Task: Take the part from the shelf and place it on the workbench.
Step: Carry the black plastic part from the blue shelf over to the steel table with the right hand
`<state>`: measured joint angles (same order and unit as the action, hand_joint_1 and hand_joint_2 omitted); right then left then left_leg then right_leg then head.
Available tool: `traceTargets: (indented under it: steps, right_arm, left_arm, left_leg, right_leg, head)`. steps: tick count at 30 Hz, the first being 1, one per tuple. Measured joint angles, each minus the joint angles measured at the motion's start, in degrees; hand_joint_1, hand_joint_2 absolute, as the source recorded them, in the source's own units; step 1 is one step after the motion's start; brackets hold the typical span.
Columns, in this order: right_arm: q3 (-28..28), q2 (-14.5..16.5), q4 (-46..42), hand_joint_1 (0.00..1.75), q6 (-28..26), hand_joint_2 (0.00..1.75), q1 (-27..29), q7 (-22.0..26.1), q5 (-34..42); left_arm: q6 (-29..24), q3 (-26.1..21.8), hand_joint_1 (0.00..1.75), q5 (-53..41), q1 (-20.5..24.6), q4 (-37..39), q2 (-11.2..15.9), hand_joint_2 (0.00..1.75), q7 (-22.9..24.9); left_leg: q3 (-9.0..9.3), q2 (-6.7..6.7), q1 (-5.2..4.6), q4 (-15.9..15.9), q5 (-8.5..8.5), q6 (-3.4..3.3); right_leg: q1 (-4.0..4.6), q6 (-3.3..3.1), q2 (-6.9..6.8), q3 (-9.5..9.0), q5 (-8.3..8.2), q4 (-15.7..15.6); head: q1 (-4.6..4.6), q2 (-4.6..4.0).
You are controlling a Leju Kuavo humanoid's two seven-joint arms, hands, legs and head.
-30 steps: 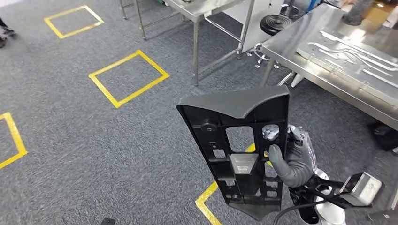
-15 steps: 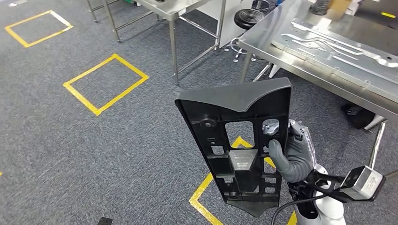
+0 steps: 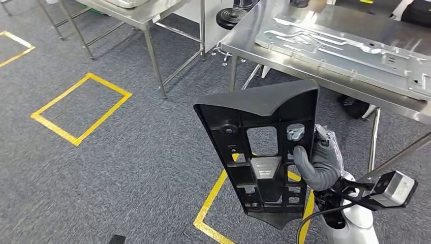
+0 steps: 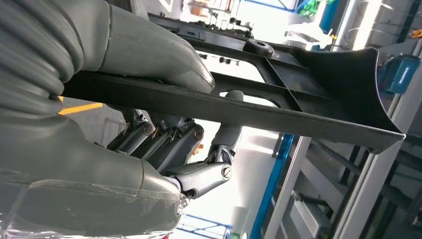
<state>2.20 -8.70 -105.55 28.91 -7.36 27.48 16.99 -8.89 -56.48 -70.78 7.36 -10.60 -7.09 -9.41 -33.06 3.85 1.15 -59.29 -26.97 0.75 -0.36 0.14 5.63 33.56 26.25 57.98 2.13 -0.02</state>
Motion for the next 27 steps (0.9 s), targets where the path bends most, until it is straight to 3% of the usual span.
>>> traceTargets:
  steps: [1,3,5,7,9,10,11,12,14,16,18,20,22,24,25,26,27]
  right_arm:
    - [0.0,-0.1,0.2,1.75,0.0,1.75,-0.1,0.1,0.0]
    - [0.0,-0.4,0.4,1.75,0.0,1.75,-0.3,0.3,0.2]
    - [0.0,-0.7,0.5,1.75,0.0,1.75,-0.6,0.4,0.3]
    - [0.0,-0.9,0.7,1.75,0.0,1.75,-0.9,0.4,0.4]
    - [0.0,-0.9,1.0,1.75,0.0,1.75,-1.0,0.4,0.3]
    - [0.0,-0.9,1.2,1.75,0.0,1.75,-0.9,0.3,0.3]
    - [0.0,-0.9,1.3,1.75,0.0,1.75,-0.9,0.3,0.3]
    - [0.0,-0.9,1.3,1.75,0.0,1.75,-1.0,0.3,0.2]
    - [0.0,-0.9,1.4,1.75,0.0,1.75,-1.2,0.3,0.1]
    - [0.0,-0.9,1.3,1.75,-0.1,1.75,-1.4,0.3,0.0]
    - [0.0,-0.9,1.3,1.75,-0.2,1.75,-1.5,0.2,-0.1]
    - [0.0,-0.8,1.2,1.75,-0.3,1.75,-1.5,0.1,-0.1]
    - [0.1,-0.8,1.2,1.75,-0.3,1.75,-1.5,0.0,-0.2]
    - [0.1,-0.7,1.2,1.75,-0.3,1.75,-1.4,0.0,-0.2]
    - [0.1,-0.7,1.2,1.75,-0.3,1.75,-1.3,0.0,-0.2]
    - [0.2,-0.7,1.2,1.75,-0.3,1.75,-1.2,0.0,-0.2]
    - [0.2,-0.6,1.2,1.75,-0.3,1.75,-1.1,0.0,-0.2]
  left_arm:
    - [0.0,0.0,0.00,0.0,0.0,0.0,0.0,1.75,0.0]
    - [0.0,0.0,0.00,-0.1,0.0,0.0,-0.1,1.75,0.1]
    - [-0.2,0.0,0.00,-0.1,0.2,0.0,-0.1,1.75,0.1]
    - [-0.3,0.0,0.00,-0.1,0.2,0.0,-0.1,1.75,0.1]
    - [-0.4,0.0,0.00,-0.1,0.0,0.0,-0.1,1.75,0.2]
    - [-0.5,0.0,0.00,-0.1,0.0,0.0,-0.1,1.75,0.2]
    - [-0.5,0.0,0.00,-0.2,0.0,0.0,-0.1,1.75,0.3]
    - [-0.5,0.0,0.00,-0.2,0.0,0.0,-0.1,1.75,0.4]
    - [-0.5,0.0,0.00,-0.2,0.0,0.0,-0.1,1.75,0.6]
    - [-0.5,0.0,0.00,-0.3,0.0,0.0,-0.1,1.75,0.7]
    - [-0.5,0.0,0.00,-0.3,-0.1,0.0,-0.1,1.75,0.8]
    - [-0.4,0.0,0.00,-0.4,-0.1,0.0,0.0,1.75,1.1]
    - [-0.3,0.0,0.00,-0.4,-0.3,0.0,0.1,1.75,1.5]
    - [-0.1,0.0,0.00,-0.4,-0.8,0.0,0.2,1.75,2.0]
    - [-0.1,0.0,0.00,-0.4,-1.0,0.0,0.2,1.75,2.2]
    - [0.0,0.0,0.00,-0.4,-1.2,0.0,0.3,1.75,2.4]
    - [0.1,0.0,0.00,-0.5,-1.2,0.0,0.4,1.75,2.6]
  left_leg:
    - [0.13,0.56,0.00,0.4,-0.30,-0.24]
    - [0.25,-0.42,-0.08,0.8,-0.10,-0.97]
    - [0.66,-1.68,-0.02,1.4,0.16,-1.80]
    - [0.93,-2.97,-0.12,1.7,0.13,-2.32]
    - [1.00,-4.33,-0.34,1.7,-0.06,-2.51]
    - [1.08,-5.01,-0.44,1.7,-0.19,-2.53]
    - [1.24,-5.62,-0.51,1.7,-0.33,-2.50]
    - [1.50,-6.18,-0.58,1.7,-0.52,-2.44]
    - [2.01,-7.16,-0.79,1.7,-0.94,-2.16]
    - [2.30,-8.06,-0.97,1.7,-1.30,-1.64]
    - [2.53,-8.93,-1.03,1.8,-1.61,-1.07]
    - [2.22,-7.69,-0.97,0.4,-2.84,-0.55]
    - [-0.36,-5.19,-0.80,-5.6,-6.03,-0.16]
    - [-4.36,-4.28,-0.65,-13.2,-8.84,0.12]
    - [-5.47,-4.24,-0.59,-14.8,-8.70,0.23]
    - [-5.60,-4.19,-0.50,-14.3,-7.44,0.31]
    - [-4.60,-3.98,-0.37,-11.4,-5.21,0.37]
  right_leg:
    - [-0.05,0.34,0.53,0.32,-0.06,0.1]
    - [-0.29,1.08,1.21,0.68,-0.21,0.0]
    - [-0.21,1.61,-0.89,1.68,1.00,2.0]
    - [-0.13,1.93,-4.01,4.91,4.03,8.4]
    - [-0.32,2.14,-5.08,8.73,6.18,15.3]
    - [-0.38,2.15,-5.28,9.49,5.88,16.4]
    - [-0.38,2.06,-5.45,8.91,4.46,15.0]
    - [-0.32,1.85,-5.85,7.12,2.33,11.4]
    - [0.24,1.07,-8.08,2.92,-0.78,3.2]
    - [0.89,0.41,-9.30,1.28,-1.37,-0.3]
    - [0.86,-0.01,-8.14,1.30,-1.45,-0.5]
    - [0.43,-0.49,-7.09,0.92,-1.68,-1.1]
    - [0.17,-0.84,-6.10,0.58,-1.77,-1.5]
    - [0.14,-0.99,-4.79,0.55,-1.68,-1.3]
    - [0.12,-0.96,-4.07,0.54,-1.59,-1.2]
    - [0.07,-0.85,-3.31,0.52,-1.48,-1.0]
    - [-0.01,-0.69,-2.62,0.49,-1.33,-0.7]
  head:
    - [-0.01,0.00]
    - [0.00,0.00]
    - [-0.01,0.00]
    - [-0.01,0.00]
    - [-0.01,0.00]
    - [-0.01,0.00]
    - [-0.01,0.00]
    - [-0.01,0.00]
    - [-0.01,0.01]
    - [-0.01,0.01]
    - [-0.01,0.01]
    - [0.00,0.00]
    - [0.01,0.00]
    - [0.01,0.00]
    - [0.01,0.00]
    - [0.01,0.00]
    - [0.01,0.00]
